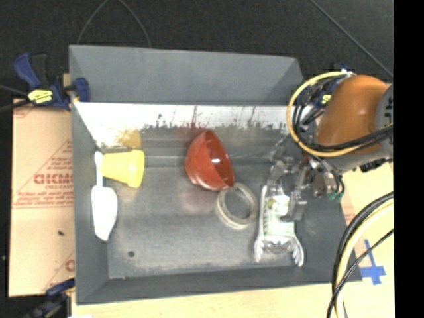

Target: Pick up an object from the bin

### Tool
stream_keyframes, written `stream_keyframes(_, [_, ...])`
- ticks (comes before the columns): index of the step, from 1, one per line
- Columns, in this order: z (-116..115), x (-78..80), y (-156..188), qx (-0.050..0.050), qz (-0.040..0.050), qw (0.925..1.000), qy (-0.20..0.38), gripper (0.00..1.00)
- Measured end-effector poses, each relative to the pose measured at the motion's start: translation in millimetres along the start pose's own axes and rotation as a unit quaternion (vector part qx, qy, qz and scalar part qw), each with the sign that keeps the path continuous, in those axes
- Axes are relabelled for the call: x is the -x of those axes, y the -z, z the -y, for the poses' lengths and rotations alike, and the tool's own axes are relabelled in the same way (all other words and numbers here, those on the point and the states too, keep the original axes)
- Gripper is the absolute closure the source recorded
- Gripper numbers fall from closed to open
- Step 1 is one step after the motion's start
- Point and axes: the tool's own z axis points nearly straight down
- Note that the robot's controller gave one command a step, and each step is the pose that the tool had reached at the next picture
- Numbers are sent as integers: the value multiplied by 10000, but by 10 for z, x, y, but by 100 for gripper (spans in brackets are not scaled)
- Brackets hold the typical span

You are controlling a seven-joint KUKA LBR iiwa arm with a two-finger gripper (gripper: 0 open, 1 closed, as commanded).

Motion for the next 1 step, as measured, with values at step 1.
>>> stream_keyframes(1, [-4, 20, 47, -8, 41, 10000, 22, 0])
